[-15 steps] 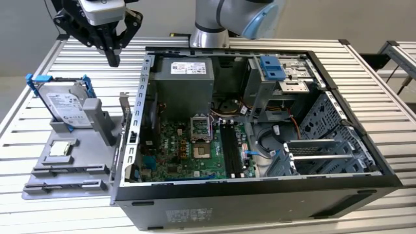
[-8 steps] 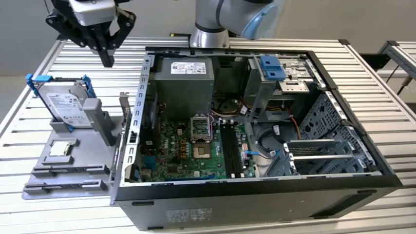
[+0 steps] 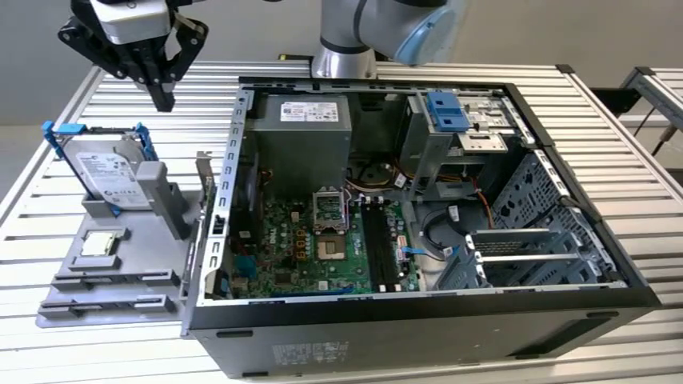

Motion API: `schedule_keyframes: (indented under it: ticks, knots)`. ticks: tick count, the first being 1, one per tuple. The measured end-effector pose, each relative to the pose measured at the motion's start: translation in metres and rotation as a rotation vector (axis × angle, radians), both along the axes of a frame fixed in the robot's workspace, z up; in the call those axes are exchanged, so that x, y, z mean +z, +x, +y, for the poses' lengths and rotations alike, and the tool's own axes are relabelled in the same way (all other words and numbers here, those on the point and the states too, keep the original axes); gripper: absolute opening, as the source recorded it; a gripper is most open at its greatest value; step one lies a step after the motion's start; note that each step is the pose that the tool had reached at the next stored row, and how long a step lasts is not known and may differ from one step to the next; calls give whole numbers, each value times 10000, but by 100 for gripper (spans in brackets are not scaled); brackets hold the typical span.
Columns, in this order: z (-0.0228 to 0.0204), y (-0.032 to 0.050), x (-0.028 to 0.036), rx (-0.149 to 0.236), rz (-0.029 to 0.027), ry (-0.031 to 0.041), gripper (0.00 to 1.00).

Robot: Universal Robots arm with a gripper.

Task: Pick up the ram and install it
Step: 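Reach for the ram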

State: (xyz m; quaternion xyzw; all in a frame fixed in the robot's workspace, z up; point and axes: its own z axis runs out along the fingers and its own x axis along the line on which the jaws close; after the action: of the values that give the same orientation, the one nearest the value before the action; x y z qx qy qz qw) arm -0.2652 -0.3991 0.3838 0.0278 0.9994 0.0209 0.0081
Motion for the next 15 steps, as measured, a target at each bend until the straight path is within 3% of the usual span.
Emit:
schedule_keyframes:
  ticks: [15]
  knots:
    - [0, -487, -31, 41, 0, -35, 0]
